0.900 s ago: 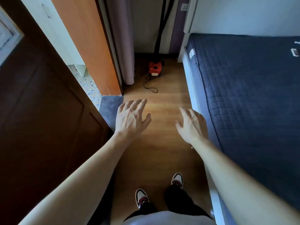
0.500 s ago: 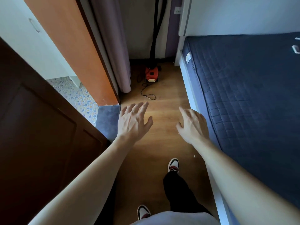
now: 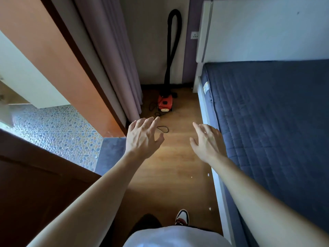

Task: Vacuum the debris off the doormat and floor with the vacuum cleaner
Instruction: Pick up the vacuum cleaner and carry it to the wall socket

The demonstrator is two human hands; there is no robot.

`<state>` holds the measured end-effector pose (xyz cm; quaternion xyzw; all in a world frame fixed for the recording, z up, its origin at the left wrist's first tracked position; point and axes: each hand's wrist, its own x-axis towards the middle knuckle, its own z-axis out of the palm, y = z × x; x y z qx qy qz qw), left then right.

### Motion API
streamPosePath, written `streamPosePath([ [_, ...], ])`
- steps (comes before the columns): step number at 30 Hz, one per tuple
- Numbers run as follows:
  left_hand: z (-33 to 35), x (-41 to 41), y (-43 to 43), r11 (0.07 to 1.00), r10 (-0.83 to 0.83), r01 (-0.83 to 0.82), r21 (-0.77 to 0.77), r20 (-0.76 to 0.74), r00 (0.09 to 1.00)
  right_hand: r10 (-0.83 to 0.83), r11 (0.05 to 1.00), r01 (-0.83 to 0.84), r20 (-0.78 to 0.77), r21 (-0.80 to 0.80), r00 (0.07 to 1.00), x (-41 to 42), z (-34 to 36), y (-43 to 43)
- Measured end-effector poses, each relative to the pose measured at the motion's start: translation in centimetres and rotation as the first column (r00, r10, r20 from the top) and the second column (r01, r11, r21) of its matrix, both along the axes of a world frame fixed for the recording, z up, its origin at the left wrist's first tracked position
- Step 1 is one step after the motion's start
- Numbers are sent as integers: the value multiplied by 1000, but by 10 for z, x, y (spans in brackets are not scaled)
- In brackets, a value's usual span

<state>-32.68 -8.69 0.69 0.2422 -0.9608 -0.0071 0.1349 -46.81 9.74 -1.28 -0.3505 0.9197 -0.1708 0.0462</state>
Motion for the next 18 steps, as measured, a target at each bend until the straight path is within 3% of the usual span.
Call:
streamPosePath([
  [18, -21, -195, -137, 999, -17, 17, 50, 15, 1000, -37, 995, 22, 163, 94, 986, -179, -16, -127],
])
